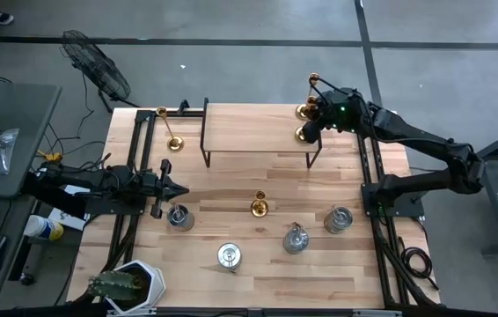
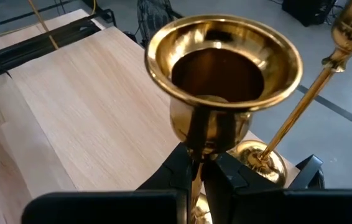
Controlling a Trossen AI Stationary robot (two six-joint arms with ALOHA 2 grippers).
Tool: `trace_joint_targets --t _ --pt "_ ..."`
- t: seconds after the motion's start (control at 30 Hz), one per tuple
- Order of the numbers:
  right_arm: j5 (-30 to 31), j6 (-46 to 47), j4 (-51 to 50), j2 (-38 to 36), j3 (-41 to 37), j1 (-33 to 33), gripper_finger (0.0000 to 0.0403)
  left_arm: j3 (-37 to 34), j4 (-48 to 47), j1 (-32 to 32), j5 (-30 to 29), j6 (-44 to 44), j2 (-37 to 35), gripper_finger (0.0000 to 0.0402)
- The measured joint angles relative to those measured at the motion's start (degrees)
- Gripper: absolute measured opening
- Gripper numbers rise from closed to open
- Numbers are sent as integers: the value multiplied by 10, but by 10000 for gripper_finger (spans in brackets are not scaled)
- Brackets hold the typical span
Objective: Pick & Place candle stick holders
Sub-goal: Put the gold candle holder on the shelf aligned with the other candle holder
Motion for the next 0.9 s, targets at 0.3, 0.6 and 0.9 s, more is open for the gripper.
trace_joint_targets --t 0.3,0.6,0.9 --pt "-1 0 -6 -1 0 -7 16 0 0 0 0 0 0 0" --pt "-2 0 -15 -2 0 -11 16 0 0 0 1 0 0 0" --pt "-2 0 -19 -2 1 -11 26 0 0 0 2 0 0 0"
